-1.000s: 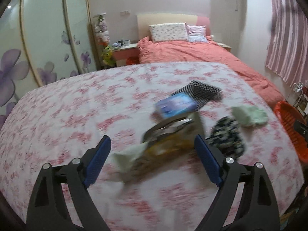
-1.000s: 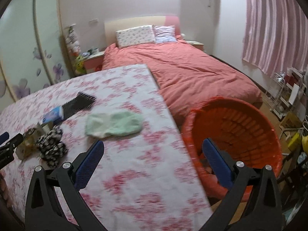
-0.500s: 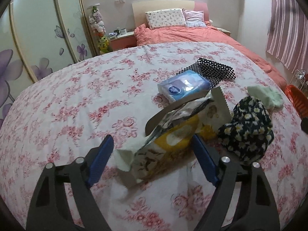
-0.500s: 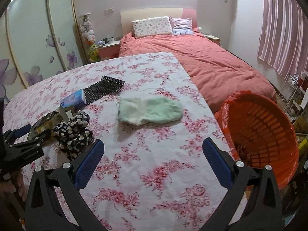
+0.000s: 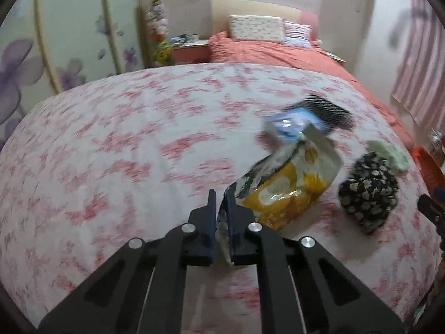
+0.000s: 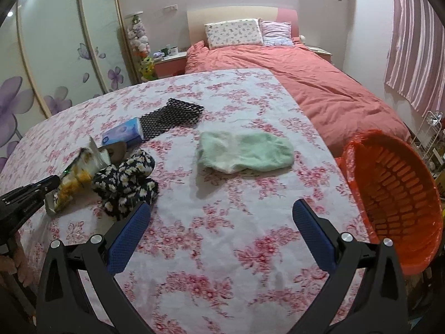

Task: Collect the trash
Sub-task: 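Grasp the snack wrapper with the left gripper while the right gripper grasps the floral cloth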

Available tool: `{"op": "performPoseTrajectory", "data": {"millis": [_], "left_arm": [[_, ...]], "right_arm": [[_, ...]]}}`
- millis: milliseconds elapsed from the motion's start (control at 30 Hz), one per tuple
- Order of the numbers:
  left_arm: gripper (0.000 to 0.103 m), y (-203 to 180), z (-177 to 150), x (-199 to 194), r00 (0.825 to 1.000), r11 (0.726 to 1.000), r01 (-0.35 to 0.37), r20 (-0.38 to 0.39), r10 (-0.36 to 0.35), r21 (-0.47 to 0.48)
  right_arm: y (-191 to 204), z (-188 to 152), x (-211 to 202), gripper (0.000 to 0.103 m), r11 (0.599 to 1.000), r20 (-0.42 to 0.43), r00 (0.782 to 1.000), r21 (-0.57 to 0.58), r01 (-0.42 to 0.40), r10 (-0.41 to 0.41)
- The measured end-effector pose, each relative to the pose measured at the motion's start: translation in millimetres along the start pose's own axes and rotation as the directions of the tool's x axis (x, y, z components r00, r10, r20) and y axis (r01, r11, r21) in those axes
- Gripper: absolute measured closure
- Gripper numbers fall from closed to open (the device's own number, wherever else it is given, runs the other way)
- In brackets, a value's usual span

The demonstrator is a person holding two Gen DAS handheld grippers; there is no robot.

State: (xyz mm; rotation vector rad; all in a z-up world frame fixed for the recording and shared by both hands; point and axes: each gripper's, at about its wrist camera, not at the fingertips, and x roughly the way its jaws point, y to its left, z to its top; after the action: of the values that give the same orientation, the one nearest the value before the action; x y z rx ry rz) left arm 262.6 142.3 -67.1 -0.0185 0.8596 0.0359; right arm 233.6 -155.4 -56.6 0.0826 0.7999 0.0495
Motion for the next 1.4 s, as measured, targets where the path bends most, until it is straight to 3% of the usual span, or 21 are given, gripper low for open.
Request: {"op": "performPoseTrajectory", "data": {"millis": [233, 300, 367, 567, 667, 733, 833, 1133, 1300, 1400], "left_arm": [[0.095, 23, -2, -4, 1.0, 0.998, -0.019, -0.015, 0.018, -0.063], [0.089, 26, -2, -6, 1.0, 0.997, -0.013, -0.016, 0.012, -0.079], [0.074, 28, -2, -7, 1.0, 0.996, -0.009, -0.016, 0.008, -0.087], [0.049, 24, 0, -12, 1.0, 0.996, 0.016, -0.004, -0.016, -0.085], [0.039, 18, 2, -13, 1.0, 0.996, 0.029, 0.001, -0.029, -0.08], [0.035, 14, 3, -12, 0.999, 0.996, 0.04, 0.004, -0.04, -0.079], [0.03, 7, 5, -11, 0.999, 0.997, 0.051, 0.008, -0.051, -0.064], [0.024, -16, -4, 1, 0.997, 0.998, 0.055, -0.05, -0.057, -0.038], [0.02, -24, -10, 5, 0.998, 1.0, 0.015, -0.055, -0.016, -0.019], [0.038, -22, -11, 12, 0.997, 1.0, -0.028, -0.067, 0.028, -0.005]], "right_arm": [[30, 4, 1, 0.002, 0.995, 0.0, 0.995, -0.03, -0.099, 0.099], [40, 5, 1, 0.002, 0.991, 0.001, 0.992, -0.049, -0.122, 0.122], [50, 7, 3, 0.002, 0.988, 0.0, 0.99, -0.063, -0.139, 0.139], [75, 11, 26, 0.005, 0.982, -0.042, 0.986, -0.088, -0.165, 0.162], [83, 10, 39, 0.028, 0.982, -0.091, 0.985, -0.105, -0.158, 0.149], [82, 7, 45, 0.058, 0.983, -0.119, 0.984, -0.115, -0.145, 0.131], [70, 8, 47, 0.071, 0.988, -0.113, 0.985, -0.065, -0.138, 0.13], [54, 8, 48, 0.075, 0.993, -0.101, 0.989, -0.034, -0.11, 0.106], [56, 8, 47, 0.075, 0.993, -0.101, 0.989, -0.043, -0.109, 0.104], [56, 8, 47, 0.075, 0.993, -0.099, 0.99, -0.051, -0.109, 0.103]]}}
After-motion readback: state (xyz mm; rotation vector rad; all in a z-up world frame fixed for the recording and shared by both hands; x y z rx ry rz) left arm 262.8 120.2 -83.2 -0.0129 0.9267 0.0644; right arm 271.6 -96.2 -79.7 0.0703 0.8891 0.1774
